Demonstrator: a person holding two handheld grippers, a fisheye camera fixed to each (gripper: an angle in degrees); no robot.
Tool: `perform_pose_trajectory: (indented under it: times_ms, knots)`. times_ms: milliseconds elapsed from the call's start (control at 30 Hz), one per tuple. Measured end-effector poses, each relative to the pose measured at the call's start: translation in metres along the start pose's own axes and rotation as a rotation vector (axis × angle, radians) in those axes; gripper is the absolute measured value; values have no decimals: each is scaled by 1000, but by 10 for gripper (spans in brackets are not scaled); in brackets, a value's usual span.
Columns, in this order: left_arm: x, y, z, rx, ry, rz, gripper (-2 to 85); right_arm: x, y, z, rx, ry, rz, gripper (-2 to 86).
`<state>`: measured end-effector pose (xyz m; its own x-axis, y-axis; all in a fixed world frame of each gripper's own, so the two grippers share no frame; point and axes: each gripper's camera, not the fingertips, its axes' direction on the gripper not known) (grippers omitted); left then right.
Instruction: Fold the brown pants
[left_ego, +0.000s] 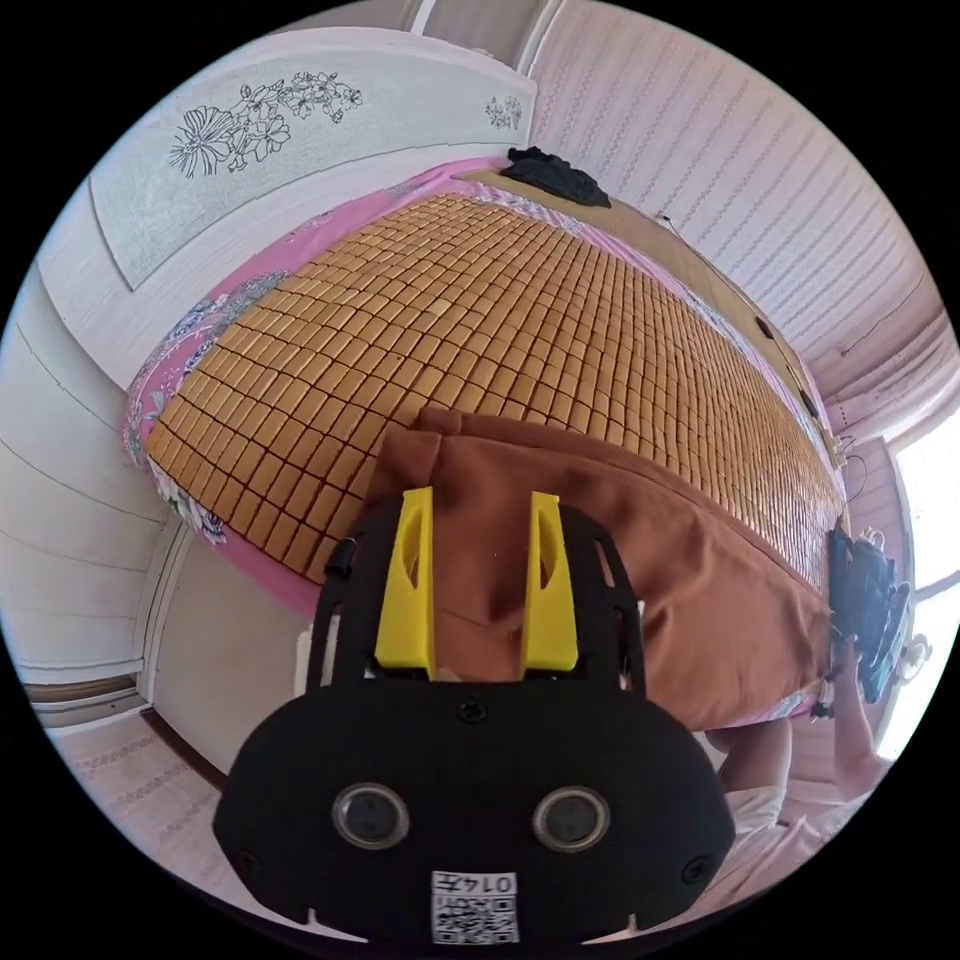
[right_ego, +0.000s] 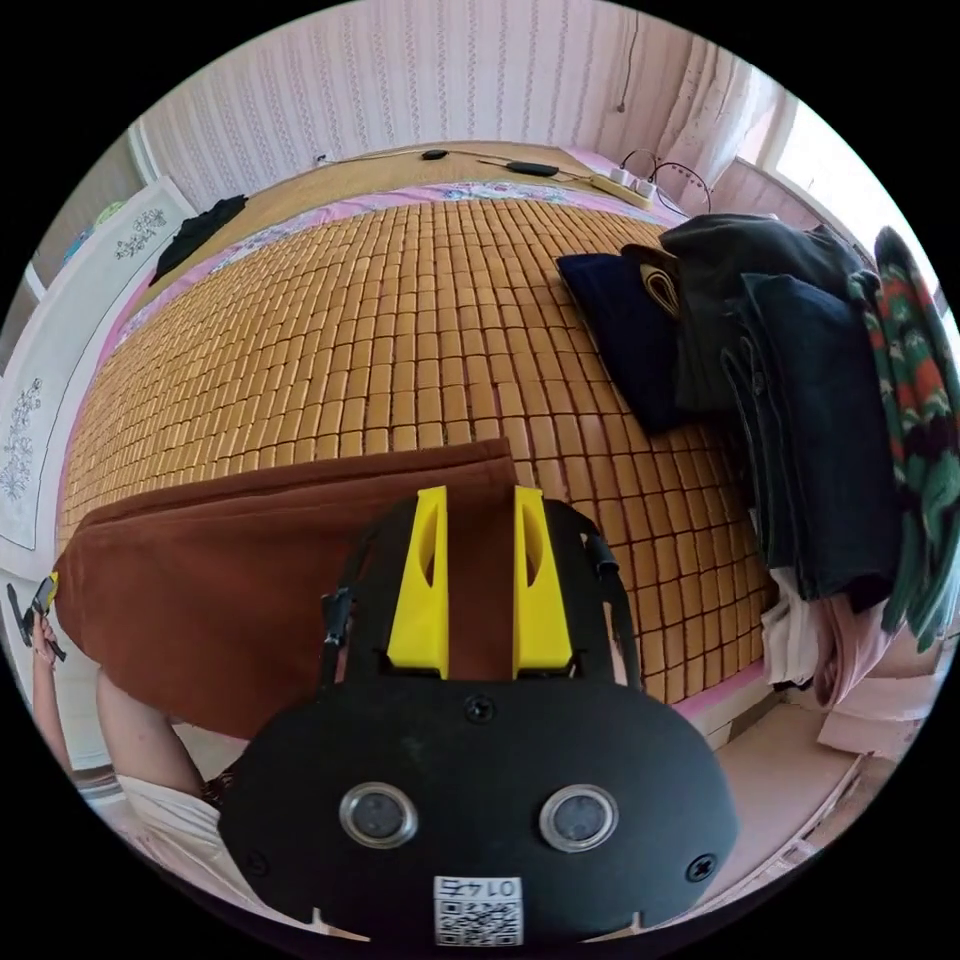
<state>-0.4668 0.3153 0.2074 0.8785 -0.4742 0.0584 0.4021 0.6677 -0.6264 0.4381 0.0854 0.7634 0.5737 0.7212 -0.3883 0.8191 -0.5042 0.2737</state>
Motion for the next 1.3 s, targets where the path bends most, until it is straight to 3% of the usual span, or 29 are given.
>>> perform_pose_trajectory:
  times_ms: [100,267,367,467,633,733,767,833,967,1100,1300]
  knots:
    - [0,-10,16,-56,-88,27,115,-7,-7,10,-32,85,20,23]
    - [7,-9,33,-81,-211,87,79,-21,-6,14,-45,165,-92,-1]
    - [17,-4,31,-82,-242,173,2,-15,-6,12,-37,132,-71,-4]
    - [20,4,24,-57,-266,206,-7,-4,-3,5,1,41,-25,-3]
    - [18,17,-9,57,-211,199,2,13,4,-18,103,-22,-8,4]
    - [8,27,-24,138,-172,186,95,14,4,-16,102,-4,-85,57]
    - [1,27,-18,123,-205,138,131,12,1,-7,78,2,-86,109]
    - [-11,25,-4,73,-221,56,154,7,-5,16,-36,-4,-83,127]
    - [-27,21,26,-79,-113,-65,127,5,-3,11,-19,44,-40,20]
    - [-13,25,8,-11,-156,79,67,16,9,-18,46,20,-126,-1]
    - [24,46,-57,261,-105,204,23,54,14,-63,163,-155,-56,-4]
